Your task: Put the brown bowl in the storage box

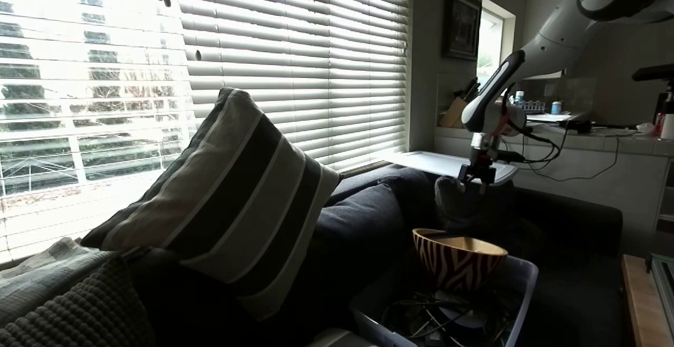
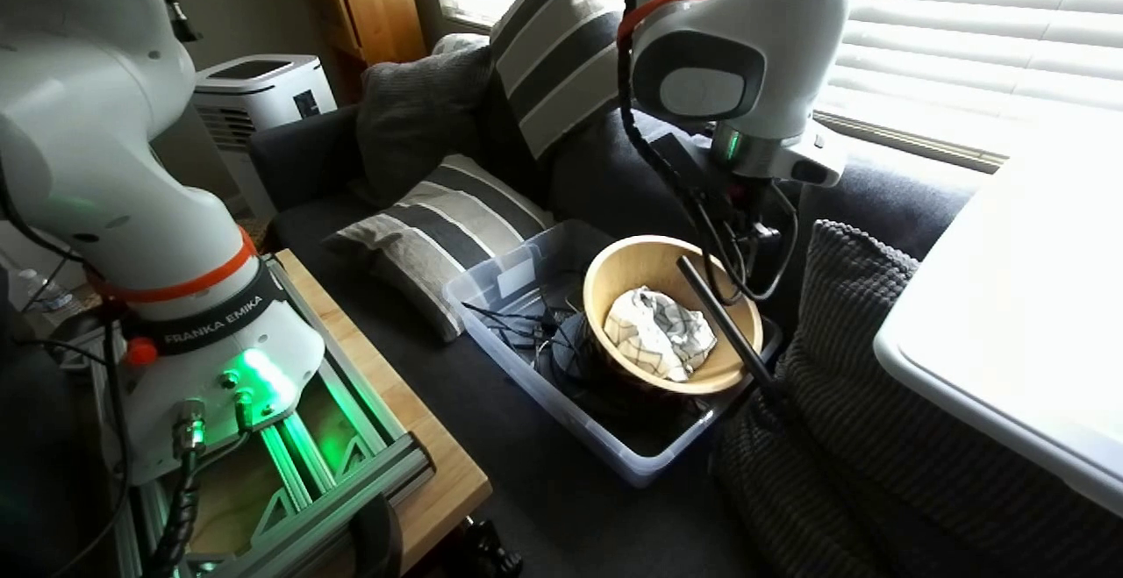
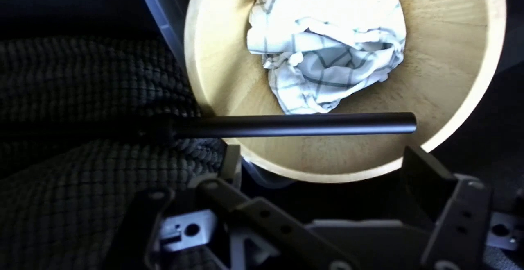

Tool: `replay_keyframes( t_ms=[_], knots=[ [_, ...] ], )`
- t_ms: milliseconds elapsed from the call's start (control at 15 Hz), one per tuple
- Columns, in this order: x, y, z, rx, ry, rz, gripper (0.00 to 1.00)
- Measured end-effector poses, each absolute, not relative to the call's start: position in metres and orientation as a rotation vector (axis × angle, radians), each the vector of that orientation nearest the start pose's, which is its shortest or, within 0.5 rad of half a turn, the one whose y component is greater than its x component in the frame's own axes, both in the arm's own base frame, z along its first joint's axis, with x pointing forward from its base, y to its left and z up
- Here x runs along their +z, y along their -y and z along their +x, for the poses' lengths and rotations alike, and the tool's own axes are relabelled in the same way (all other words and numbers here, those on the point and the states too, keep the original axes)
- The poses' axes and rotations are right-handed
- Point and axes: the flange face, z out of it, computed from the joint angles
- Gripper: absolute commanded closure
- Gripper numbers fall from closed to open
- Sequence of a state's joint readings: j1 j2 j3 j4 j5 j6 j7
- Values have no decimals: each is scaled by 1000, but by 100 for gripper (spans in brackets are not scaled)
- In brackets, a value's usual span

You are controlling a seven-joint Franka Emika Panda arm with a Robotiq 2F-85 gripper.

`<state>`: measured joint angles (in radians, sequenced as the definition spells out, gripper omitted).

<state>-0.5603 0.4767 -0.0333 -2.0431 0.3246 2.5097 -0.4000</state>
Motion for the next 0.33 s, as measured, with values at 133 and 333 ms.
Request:
replay_keyframes(
  t_ms=[133,333],
  knots=[
    [216,344,472,-121,-756,-2908,0],
    [229,349,460,-132,-780,-2909,0]
  ],
)
